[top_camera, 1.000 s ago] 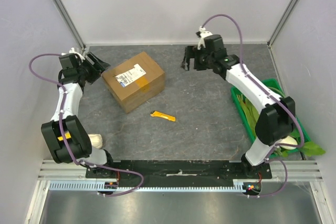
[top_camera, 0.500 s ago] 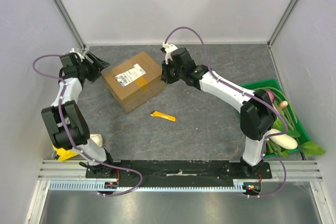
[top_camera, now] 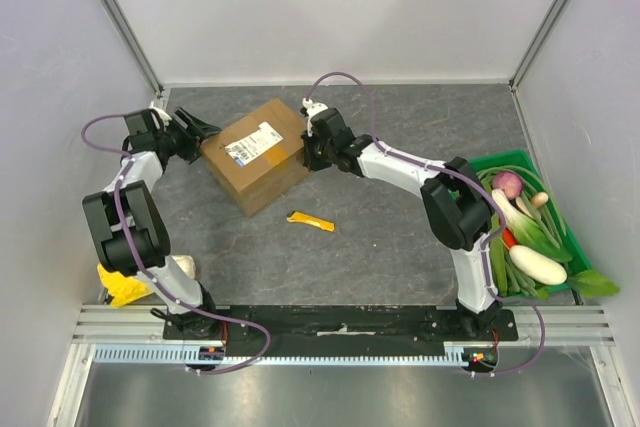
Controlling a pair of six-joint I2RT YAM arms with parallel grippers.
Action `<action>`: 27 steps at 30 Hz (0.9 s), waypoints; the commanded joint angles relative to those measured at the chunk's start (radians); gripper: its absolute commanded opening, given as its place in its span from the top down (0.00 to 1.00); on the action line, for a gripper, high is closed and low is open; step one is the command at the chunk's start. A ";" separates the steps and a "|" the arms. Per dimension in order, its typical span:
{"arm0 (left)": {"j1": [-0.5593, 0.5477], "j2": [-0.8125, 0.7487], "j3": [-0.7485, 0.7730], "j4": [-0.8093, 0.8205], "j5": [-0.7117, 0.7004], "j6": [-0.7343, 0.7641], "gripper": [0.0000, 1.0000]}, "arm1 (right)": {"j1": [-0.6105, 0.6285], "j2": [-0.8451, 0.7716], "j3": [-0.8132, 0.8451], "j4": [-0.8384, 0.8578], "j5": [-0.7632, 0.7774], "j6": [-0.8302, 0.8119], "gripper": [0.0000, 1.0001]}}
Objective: Unpack the express box
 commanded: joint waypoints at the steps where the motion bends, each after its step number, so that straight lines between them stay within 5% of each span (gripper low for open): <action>1: -0.031 -0.047 -0.065 0.015 0.059 -0.061 0.25 | -0.012 0.034 0.114 0.039 0.073 0.045 0.91; 12: -0.196 -0.036 -0.082 0.035 0.151 -0.111 0.26 | -0.171 0.095 0.232 0.025 0.060 0.140 0.81; 18: -0.229 -0.048 -0.127 0.036 0.163 -0.096 0.26 | -0.222 0.058 0.223 -0.002 0.043 0.160 0.59; 24: -0.227 -0.056 -0.056 -0.103 0.068 -0.042 0.26 | -0.222 -0.043 0.207 -0.133 0.195 0.152 0.38; 27: -0.226 -0.099 -0.012 -0.232 -0.146 -0.062 0.26 | -0.222 -0.109 0.186 -0.163 0.216 0.134 0.32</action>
